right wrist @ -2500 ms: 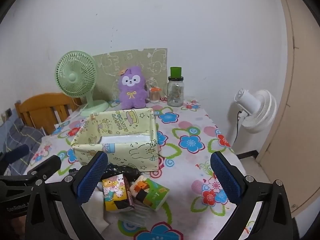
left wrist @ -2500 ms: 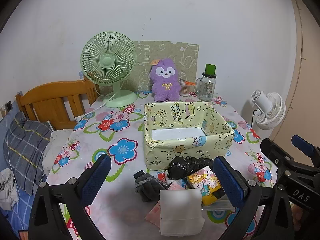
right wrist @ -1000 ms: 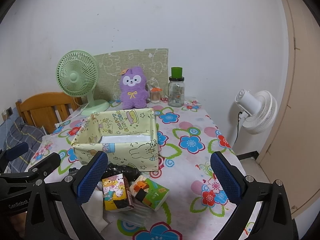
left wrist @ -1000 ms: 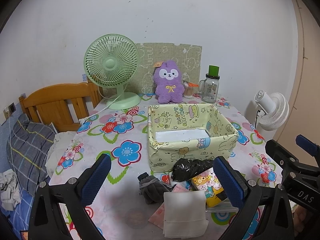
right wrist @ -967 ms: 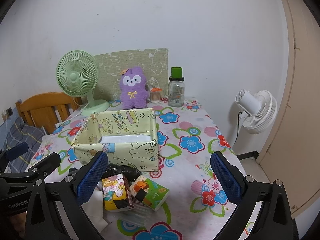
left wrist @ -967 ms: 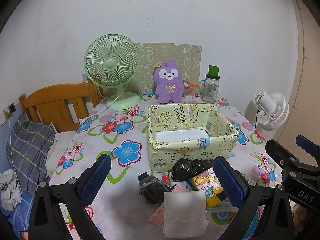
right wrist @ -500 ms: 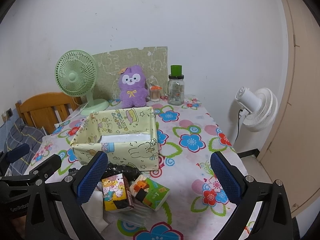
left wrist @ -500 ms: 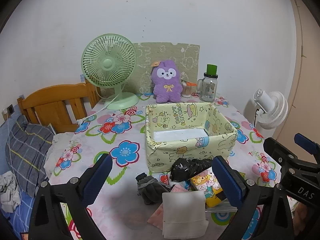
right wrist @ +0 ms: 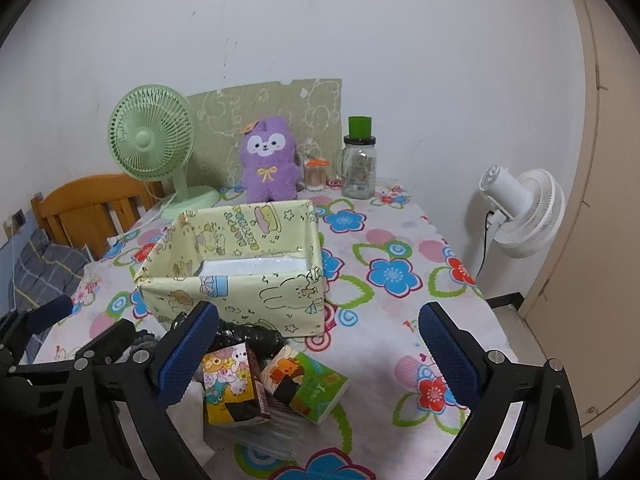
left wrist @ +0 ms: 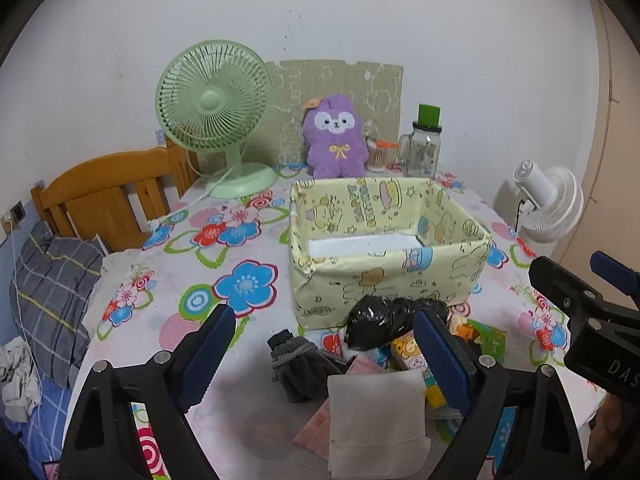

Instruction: Organize soft objects

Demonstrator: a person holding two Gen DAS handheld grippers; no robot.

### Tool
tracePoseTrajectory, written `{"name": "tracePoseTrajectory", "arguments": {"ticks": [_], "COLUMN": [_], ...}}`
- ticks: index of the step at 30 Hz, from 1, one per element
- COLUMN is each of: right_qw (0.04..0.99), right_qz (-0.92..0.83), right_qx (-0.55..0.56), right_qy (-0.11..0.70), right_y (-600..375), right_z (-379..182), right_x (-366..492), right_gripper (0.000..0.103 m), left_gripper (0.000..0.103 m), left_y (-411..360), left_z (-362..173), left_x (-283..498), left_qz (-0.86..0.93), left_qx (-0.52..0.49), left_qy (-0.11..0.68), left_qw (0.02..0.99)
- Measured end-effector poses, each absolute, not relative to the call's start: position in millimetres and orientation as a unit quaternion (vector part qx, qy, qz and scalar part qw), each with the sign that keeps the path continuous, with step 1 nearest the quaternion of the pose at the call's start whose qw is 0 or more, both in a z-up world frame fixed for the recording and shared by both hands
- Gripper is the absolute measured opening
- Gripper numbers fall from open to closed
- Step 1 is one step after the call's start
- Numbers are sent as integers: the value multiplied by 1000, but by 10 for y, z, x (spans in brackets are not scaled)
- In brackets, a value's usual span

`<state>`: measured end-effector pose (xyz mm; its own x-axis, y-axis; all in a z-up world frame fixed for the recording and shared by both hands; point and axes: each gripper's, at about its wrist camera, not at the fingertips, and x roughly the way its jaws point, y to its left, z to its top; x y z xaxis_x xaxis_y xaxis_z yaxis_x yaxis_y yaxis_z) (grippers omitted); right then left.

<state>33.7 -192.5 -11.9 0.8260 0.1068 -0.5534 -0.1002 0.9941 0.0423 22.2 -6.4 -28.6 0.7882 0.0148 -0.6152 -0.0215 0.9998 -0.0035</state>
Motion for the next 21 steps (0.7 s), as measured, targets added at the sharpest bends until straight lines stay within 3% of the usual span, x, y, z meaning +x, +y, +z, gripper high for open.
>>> {"name": "tracePoseTrajectory", "arguments": {"ticks": [21], "right_qw": [940], "right_qz": [87], "right_qx": [-2], "right_qy": [329], "right_y": [-1768], "right_z": [-507], "right_x": [492], "right_gripper": [100], "left_gripper": [92], "left_y": [-142], "left_z": [-690], "left_x": [257], "left_qz": [-28], "left_qx": [-10], "left_qy": [375], "left_qw": [927]}}
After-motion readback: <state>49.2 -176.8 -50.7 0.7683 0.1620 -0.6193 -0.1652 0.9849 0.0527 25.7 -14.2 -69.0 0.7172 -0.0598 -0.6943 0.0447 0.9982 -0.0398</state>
